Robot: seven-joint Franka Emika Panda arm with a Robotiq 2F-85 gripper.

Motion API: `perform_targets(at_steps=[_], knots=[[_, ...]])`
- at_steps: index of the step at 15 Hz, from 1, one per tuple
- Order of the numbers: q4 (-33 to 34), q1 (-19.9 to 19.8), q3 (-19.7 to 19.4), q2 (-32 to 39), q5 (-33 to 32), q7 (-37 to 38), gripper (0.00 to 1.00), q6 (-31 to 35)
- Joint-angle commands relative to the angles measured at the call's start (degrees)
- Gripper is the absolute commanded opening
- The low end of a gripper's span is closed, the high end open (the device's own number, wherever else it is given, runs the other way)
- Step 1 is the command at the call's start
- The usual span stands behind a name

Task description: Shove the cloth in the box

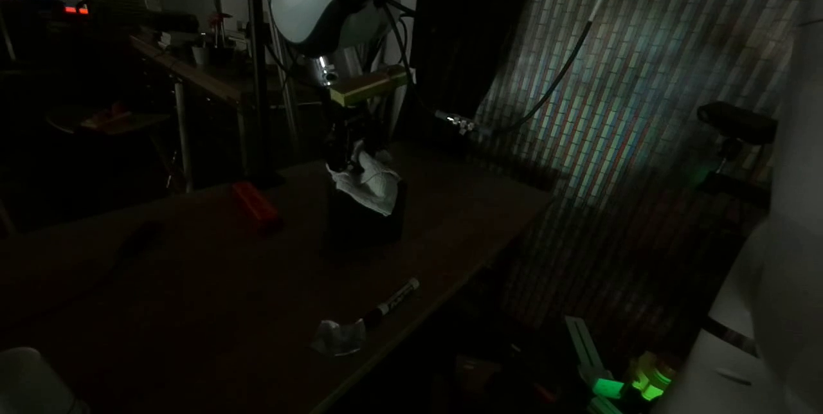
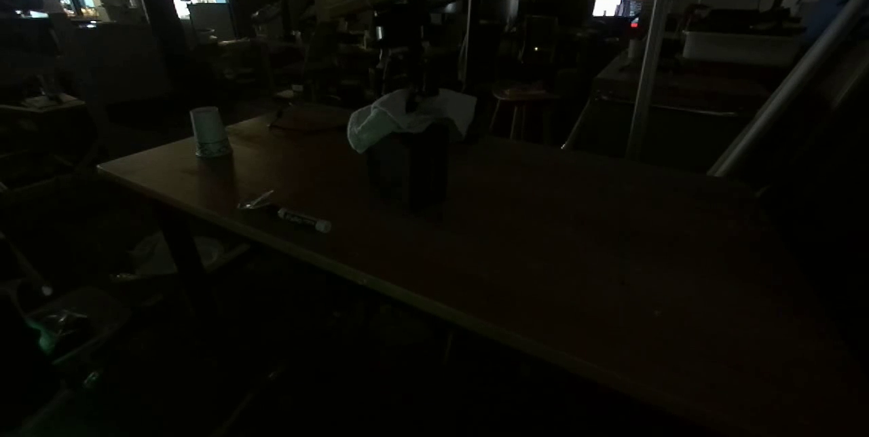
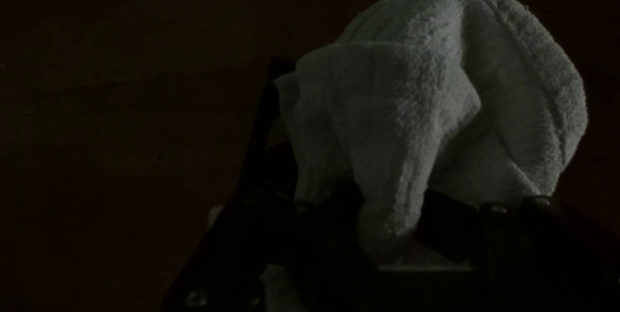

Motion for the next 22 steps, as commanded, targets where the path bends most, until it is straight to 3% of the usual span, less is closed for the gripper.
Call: perform_targets(at_steps=[1, 5, 13, 22], knots=[[1.9, 0.9, -0.3, 0.9, 0.0, 3.2, 0.04, -3.8], [1.7, 1.2, -0.1, 0.3, 0.1, 5.0, 0.04, -2.6], [1.0, -2.1, 0.3, 4.7, 13.7, -1.3, 0.04, 1.0], [2.5, -3.9, 0.0, 6.5, 17.2, -6.9, 0.04, 1.2]])
